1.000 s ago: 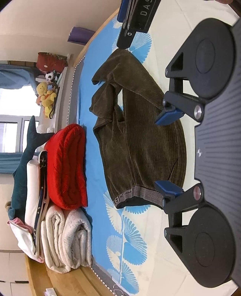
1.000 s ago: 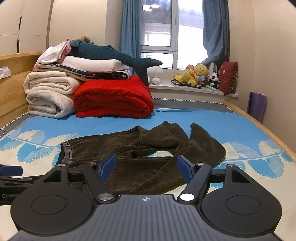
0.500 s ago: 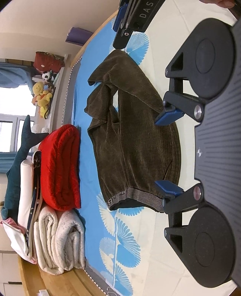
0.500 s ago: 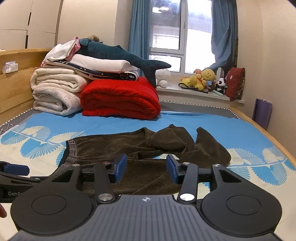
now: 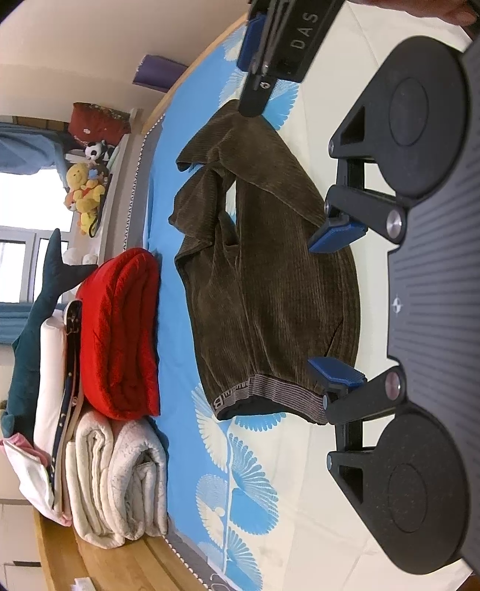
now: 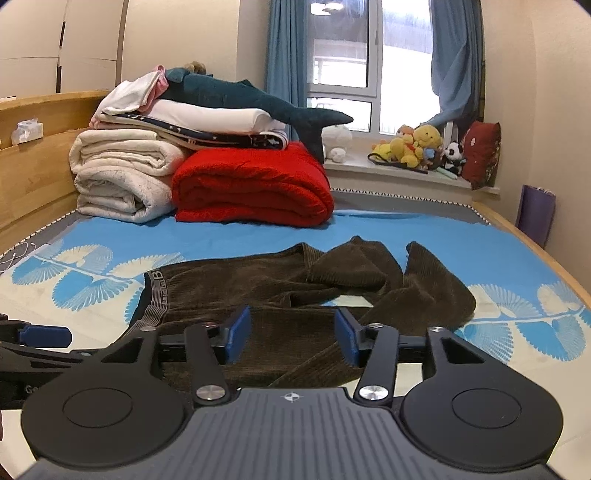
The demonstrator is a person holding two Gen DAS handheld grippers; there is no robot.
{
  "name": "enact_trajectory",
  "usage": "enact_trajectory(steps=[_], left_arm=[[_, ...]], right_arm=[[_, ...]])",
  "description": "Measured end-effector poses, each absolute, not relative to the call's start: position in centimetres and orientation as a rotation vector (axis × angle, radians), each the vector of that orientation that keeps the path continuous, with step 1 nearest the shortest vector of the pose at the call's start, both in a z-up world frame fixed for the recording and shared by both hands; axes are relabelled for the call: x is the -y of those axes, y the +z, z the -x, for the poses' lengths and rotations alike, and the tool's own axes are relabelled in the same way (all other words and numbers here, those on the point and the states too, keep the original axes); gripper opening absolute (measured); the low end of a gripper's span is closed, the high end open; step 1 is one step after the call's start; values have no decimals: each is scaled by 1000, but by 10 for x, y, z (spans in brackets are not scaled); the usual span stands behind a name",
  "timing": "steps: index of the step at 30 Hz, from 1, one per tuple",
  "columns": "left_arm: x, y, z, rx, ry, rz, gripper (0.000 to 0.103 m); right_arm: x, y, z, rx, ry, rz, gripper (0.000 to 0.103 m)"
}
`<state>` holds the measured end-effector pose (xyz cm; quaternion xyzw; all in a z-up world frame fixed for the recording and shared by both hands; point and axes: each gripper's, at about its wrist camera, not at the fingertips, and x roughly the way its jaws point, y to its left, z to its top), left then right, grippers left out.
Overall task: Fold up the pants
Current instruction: 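Move both tools toward the brown corduroy pants on the bed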
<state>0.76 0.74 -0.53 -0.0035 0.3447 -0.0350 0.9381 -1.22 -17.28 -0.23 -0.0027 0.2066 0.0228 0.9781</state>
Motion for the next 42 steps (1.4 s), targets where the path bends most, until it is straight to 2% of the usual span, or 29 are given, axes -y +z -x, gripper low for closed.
enact_trajectory(steps=[6,10,21,25,36,37,39,41,42], left_arm=[[-7,-6,-9,-708,-71,9,68],[-7,-7,-9,-712,-68,15,68],[-2,-11,-12,-723,-80,-1,68],[-1,-11,-15,-727,-84,19,68],[-2,-15,-23,-751,-92,10,68],[-2,-15,-23,-751,-94,8,67],[2,-13,-28,-762,-126,-24,60],[16,-6,-40,-764,-183,-141,49],[19,0,-47,-751,-195,-177,48]], right_arm=[[168,1,12,-435,45,-2,66],[169,3,12,-442,41,-5,67],[166,9,7,-452,38,-7,66],[162,8,2,-461,43,5,59],[162,6,-14,-489,63,-22,59],[163,6,-15,-489,65,-21,59],[162,7,-16,-492,60,-16,59],[164,7,-18,-493,59,-16,59],[165,6,-19,-493,59,-15,59]])
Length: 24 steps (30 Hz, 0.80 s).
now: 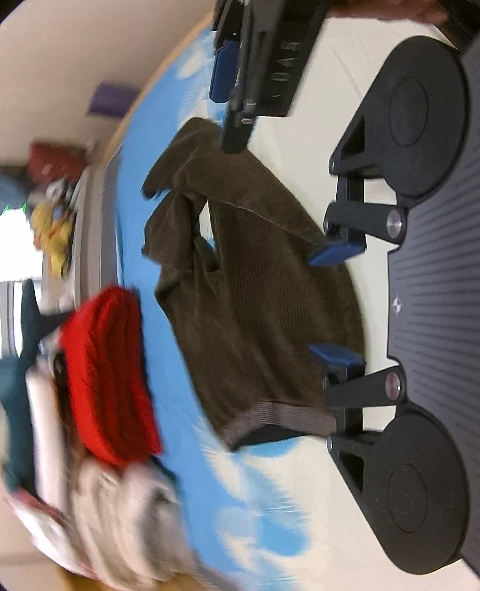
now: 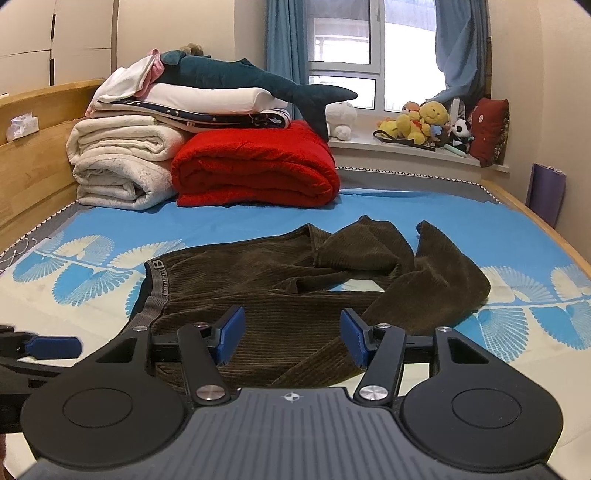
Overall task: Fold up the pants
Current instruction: 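Move both tools toward the brown corduroy pants on the bed, then grasp the grey striped waistband with the left tool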
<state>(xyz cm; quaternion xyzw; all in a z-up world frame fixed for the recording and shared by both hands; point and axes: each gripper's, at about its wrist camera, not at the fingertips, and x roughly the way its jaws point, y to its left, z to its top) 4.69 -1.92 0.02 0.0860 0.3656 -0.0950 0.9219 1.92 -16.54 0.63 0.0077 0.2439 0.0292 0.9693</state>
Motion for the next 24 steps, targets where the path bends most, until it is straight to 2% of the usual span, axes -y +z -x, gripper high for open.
enact_trajectory(steps=[2,4,7,9,12,14,16,24], left_arm=[[18,13,-60,-716,-219,-164,45],[11,19,-69,-656,-242,-123,45],[3,0,-69,-563,-254,-176,45],[3,-10,-81,-654,-229,-216,34],[-10,-8,-94,-696,-241,-81,34],[-9,-12,-101,-713,-224,-87,34],[-9,-16,-104,-725,-215,-93,34],[-16,-23,-114,-752,-218,-83,34]], right_arm=[[169,6,-20,-491,59,-11,58],[175,7,-20,-479,46,-15,52],[186,7,-21,-475,14,-38,50],[195,5,-26,-484,1,-60,49],[201,2,-38,-494,-6,-48,48],[203,-1,-50,-496,-11,-39,45],[206,-5,-69,-500,-24,-46,36],[204,-29,-122,-554,-23,-46,35]])
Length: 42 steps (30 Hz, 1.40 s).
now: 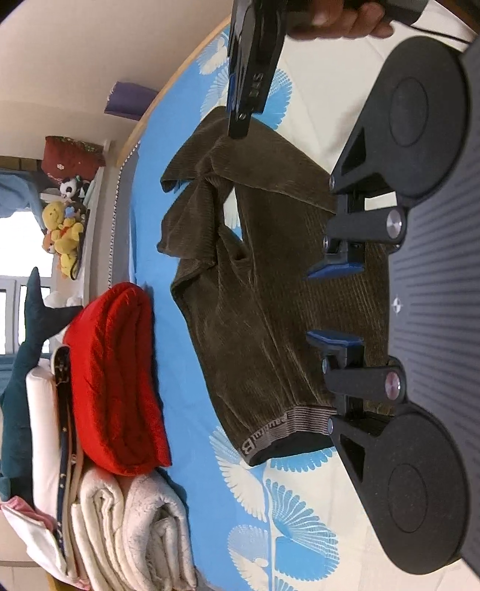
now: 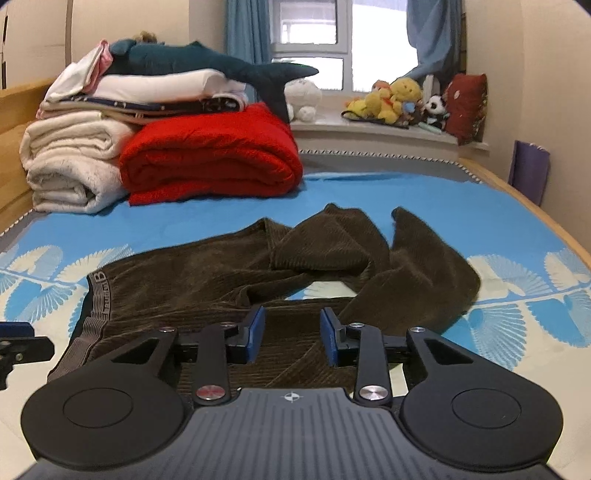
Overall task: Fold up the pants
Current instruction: 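Grasp the grey striped waistband with the left tool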
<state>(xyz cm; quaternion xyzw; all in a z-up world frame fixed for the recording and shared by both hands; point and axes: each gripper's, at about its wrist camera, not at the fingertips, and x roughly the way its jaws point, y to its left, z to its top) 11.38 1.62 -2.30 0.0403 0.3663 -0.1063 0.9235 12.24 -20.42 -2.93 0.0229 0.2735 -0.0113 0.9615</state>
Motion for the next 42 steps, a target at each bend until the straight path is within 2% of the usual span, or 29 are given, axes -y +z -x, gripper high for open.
enact_trajectory(steps=[4,6,8,10,15,16,17,18,20,23,24,25,26,27,28,29,32,38,42], left_arm=[[-50,-21,-136,-754,-132,-38,34],[-89,-26,-154,-782,-77,79,34],[-120,-41,-171,-862,-22,163,34],[-142,-56,-182,-922,-4,247,35],[-160,-95,-201,-1020,40,244,52],[-162,-100,-203,-1022,49,241,64],[-163,-108,-208,-1056,78,224,68],[-163,-114,-212,-1075,90,217,69],[-165,-123,-218,-1077,92,225,79],[-171,-144,-224,-1134,114,215,81],[-173,-154,-227,-1176,107,232,81],[-175,-162,-228,-1208,100,251,81],[-176,-169,-227,-1233,92,269,80],[-176,-171,-225,-1239,79,275,80],[-173,-170,-223,-1230,66,258,74],[-169,-167,-219,-1216,27,234,55],[-159,-156,-205,-1187,-53,185,44],[-140,-89,-151,-1029,-163,119,35],[-161,-49,-112,-995,-194,139,34]], right_arm=[[205,-44,-152,-595,-37,-44,35],[212,-57,-170,-634,-64,-67,35],[219,-71,-187,-686,-80,-102,36],[225,-89,-203,-740,-95,-124,41],[224,-133,-234,-863,-80,-112,56],[222,-141,-239,-880,-81,-112,58],[220,-148,-242,-892,-84,-113,58],[218,-155,-245,-910,-89,-113,59],[216,-166,-250,-951,-117,-107,60],[211,-176,-251,-951,-134,-43,59],[209,-176,-250,-945,-131,-20,55],[209,-174,-248,-941,-131,-9,32],[213,-170,-245,-943,-121,-21,16],[221,-164,-242,-944,-120,-53,7],[230,-157,-238,-940,-126,-89,7],[241,-148,-232,-934,-127,-123,7],[262,-121,-208,-879,-114,-115,6],[283,-76,-132,-786,-94,-90,6],[273,-51,-86,-760,44,-74,6]])
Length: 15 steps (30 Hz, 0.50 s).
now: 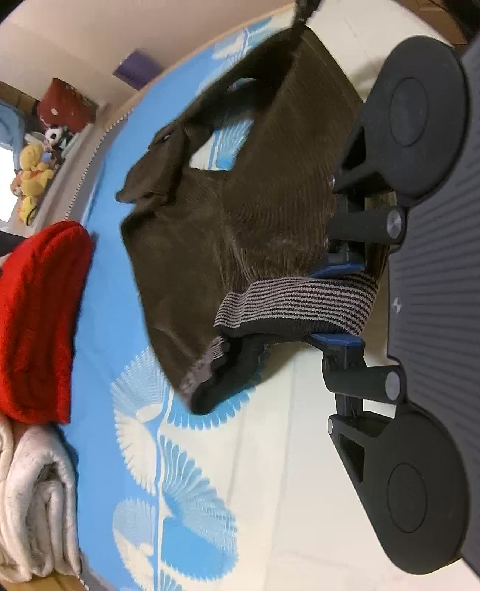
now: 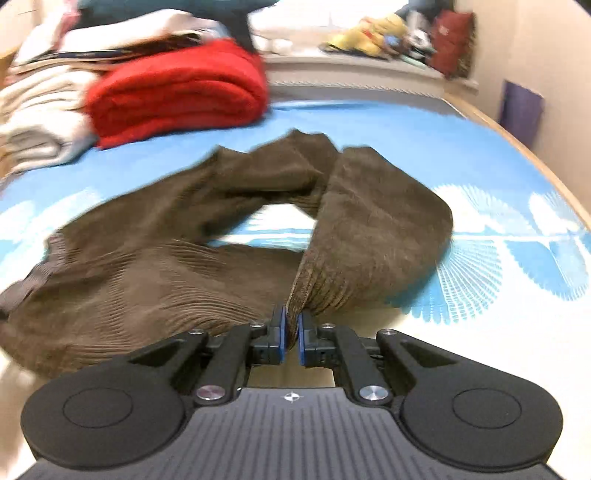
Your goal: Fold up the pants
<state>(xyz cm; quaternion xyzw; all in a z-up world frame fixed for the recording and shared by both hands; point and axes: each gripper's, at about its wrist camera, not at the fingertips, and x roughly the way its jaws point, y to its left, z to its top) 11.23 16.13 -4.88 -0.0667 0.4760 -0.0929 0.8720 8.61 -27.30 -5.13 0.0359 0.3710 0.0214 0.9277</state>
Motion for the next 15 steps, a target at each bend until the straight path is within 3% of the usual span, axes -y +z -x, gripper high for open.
enact_trajectory(steps=[3,8,10,15], left_arm=[[-195,-42,-90,-1051,-101,220,33],[-240,-72,-61,-1185,112,383,39],[-242,-76,-66,-1224,144,372,38],[-236,-69,-81,-1168,157,301,46]], right_arm=[[257,-45,-54,-792,186,-23,6],[233,-70,-27,-1020,487,117,10],[236,-71,-26,-1007,463,187,14],[288,-56,-67,-877,254,-37,25]])
